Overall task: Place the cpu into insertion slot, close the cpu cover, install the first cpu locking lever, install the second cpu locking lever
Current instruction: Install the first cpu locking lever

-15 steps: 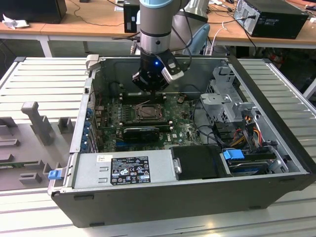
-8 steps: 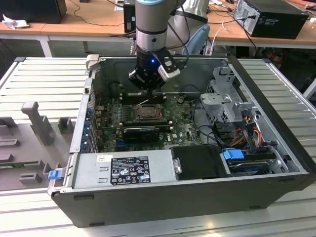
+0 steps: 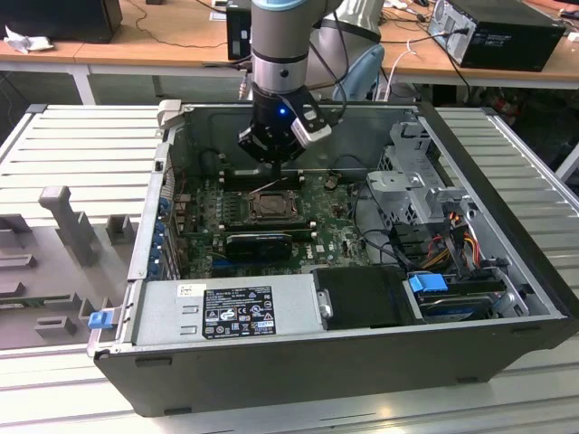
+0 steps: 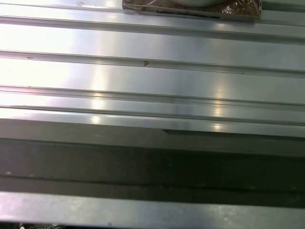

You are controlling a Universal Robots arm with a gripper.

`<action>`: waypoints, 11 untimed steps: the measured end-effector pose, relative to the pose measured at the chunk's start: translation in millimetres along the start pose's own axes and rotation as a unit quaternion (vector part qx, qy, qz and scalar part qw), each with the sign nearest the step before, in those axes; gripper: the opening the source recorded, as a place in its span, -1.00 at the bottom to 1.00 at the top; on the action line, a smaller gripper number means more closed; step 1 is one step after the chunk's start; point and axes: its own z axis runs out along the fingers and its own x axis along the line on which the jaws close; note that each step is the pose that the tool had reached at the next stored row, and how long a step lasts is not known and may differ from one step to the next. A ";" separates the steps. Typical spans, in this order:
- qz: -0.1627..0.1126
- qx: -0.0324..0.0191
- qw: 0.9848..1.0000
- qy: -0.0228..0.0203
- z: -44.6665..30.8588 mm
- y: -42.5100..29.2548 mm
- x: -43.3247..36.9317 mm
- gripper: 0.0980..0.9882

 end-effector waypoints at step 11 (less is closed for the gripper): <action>0.000 0.000 1.000 0.000 3.6 -0.4 -3.7 -0.98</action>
